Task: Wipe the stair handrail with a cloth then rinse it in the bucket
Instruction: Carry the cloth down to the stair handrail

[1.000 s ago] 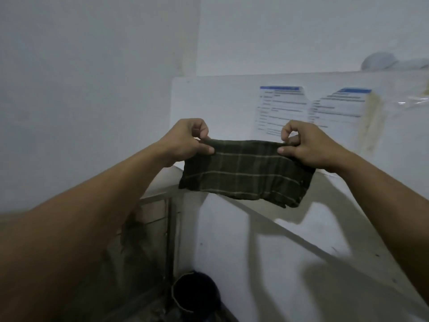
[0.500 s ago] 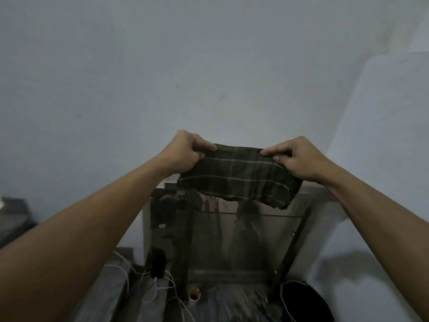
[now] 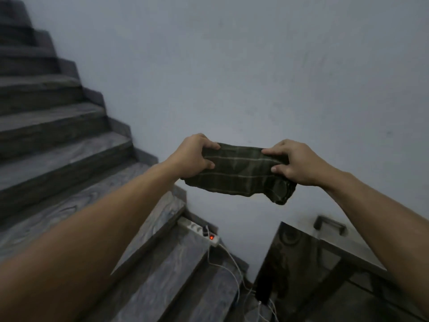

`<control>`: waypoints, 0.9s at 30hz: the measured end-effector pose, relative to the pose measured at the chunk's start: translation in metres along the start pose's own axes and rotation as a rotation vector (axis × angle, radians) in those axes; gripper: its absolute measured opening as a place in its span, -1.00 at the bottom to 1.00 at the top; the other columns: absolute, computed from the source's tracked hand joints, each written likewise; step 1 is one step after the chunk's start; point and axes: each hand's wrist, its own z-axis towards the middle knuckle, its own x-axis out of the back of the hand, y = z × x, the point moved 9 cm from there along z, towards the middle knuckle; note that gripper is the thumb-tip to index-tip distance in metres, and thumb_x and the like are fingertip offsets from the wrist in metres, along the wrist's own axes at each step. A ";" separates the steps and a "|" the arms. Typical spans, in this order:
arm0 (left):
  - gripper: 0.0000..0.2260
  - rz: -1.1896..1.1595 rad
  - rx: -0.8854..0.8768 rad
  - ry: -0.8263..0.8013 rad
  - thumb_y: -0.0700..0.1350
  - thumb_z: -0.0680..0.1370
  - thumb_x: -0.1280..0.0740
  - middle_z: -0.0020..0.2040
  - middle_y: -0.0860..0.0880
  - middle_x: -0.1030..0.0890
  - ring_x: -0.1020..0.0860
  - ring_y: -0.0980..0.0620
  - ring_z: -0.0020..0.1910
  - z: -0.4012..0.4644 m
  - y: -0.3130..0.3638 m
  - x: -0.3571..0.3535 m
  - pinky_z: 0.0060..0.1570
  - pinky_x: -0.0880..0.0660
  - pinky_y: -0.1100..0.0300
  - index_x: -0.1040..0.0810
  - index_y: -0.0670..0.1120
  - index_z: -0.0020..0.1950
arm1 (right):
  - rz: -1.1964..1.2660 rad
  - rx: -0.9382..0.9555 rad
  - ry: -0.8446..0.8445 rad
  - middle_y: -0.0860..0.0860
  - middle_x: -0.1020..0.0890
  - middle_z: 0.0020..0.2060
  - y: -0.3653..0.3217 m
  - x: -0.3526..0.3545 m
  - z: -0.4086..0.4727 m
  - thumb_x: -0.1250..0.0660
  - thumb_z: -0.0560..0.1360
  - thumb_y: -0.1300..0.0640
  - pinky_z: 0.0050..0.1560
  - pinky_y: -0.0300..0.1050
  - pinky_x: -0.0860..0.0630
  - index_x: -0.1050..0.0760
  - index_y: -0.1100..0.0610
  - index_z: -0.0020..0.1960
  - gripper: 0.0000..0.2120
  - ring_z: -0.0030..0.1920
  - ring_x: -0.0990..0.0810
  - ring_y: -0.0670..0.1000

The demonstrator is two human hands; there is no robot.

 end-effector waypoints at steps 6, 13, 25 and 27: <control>-0.57 0.102 0.172 0.113 -0.21 0.45 -0.45 0.20 -0.05 -0.47 -0.46 -0.06 0.18 -0.003 -0.078 0.098 0.30 -0.36 0.12 -0.52 -0.06 0.31 | 0.021 0.179 -0.010 -0.02 -0.44 0.03 -0.088 -0.018 0.108 -0.35 0.47 0.21 0.20 -0.09 -0.39 -0.52 -0.06 0.24 -0.62 0.08 -0.43 0.01; -0.56 0.134 0.329 0.289 -0.24 0.45 -0.44 0.12 0.05 -0.42 -0.41 0.05 0.12 -0.010 -0.156 0.185 0.30 -0.39 0.04 -0.51 -0.05 0.31 | 0.027 0.404 -0.023 0.00 -0.49 -0.10 -0.180 -0.049 0.216 -0.28 0.52 0.17 0.03 -0.04 -0.46 -0.52 -0.12 0.23 -0.67 -0.04 -0.48 0.08; -0.53 0.233 0.669 0.452 -0.27 0.48 -0.40 0.16 -0.01 -0.40 -0.43 -0.04 0.19 -0.006 -0.233 0.358 0.28 -0.36 0.11 -0.45 -0.08 0.38 | 0.136 0.736 -0.133 0.02 -0.47 -0.06 -0.358 -0.051 0.382 -0.24 0.54 0.15 0.01 0.00 -0.49 -0.47 -0.12 0.28 -0.65 -0.07 -0.47 0.07; -0.54 0.208 0.690 0.516 -0.27 0.49 -0.38 0.12 0.00 -0.39 -0.42 0.00 0.14 -0.015 -0.232 0.386 0.27 -0.40 0.07 -0.45 -0.06 0.37 | 0.161 0.788 -0.141 0.02 -0.47 -0.05 -0.389 -0.042 0.396 -0.25 0.54 0.15 -0.02 -0.04 -0.50 -0.46 -0.08 0.29 -0.65 -0.08 -0.46 0.04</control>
